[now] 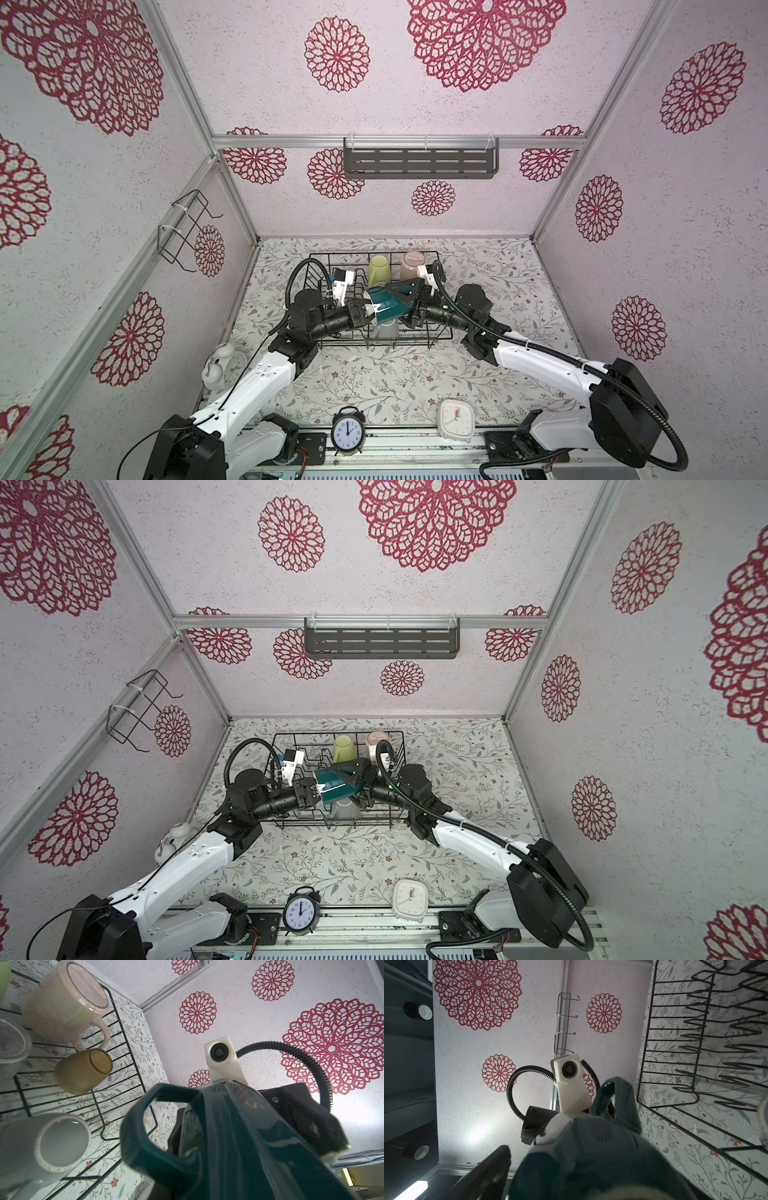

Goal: Load cups into a dish rack
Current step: Place the cup upside down at the dish rack.

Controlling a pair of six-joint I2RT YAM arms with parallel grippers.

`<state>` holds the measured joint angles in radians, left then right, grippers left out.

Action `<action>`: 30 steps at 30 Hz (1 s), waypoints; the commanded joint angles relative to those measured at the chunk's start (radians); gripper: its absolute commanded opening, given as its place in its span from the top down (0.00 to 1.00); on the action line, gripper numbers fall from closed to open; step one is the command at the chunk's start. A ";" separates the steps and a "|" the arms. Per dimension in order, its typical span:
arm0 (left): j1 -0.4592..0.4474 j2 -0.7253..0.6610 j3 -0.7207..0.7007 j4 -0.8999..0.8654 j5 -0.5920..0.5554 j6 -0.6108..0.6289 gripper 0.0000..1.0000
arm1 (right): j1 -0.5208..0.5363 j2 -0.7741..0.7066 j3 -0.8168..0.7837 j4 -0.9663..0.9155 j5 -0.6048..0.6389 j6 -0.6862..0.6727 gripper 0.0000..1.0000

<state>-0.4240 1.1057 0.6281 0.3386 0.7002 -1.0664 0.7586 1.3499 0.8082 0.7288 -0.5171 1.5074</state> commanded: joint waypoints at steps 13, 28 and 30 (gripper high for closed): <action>0.033 0.032 0.088 0.004 0.105 0.027 0.83 | -0.015 0.037 0.008 0.212 -0.009 0.004 0.24; 0.088 -0.074 0.098 -0.440 -0.121 0.199 0.29 | -0.164 -0.046 0.108 -0.397 0.081 -0.616 0.29; 0.096 -0.097 0.106 -0.507 -0.154 0.224 0.28 | -0.175 -0.055 0.139 -0.520 0.113 -0.763 0.29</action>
<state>-0.3412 1.0496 0.7044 -0.0475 0.6117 -0.9092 0.5938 1.3731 0.8574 0.3431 -0.4599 1.0416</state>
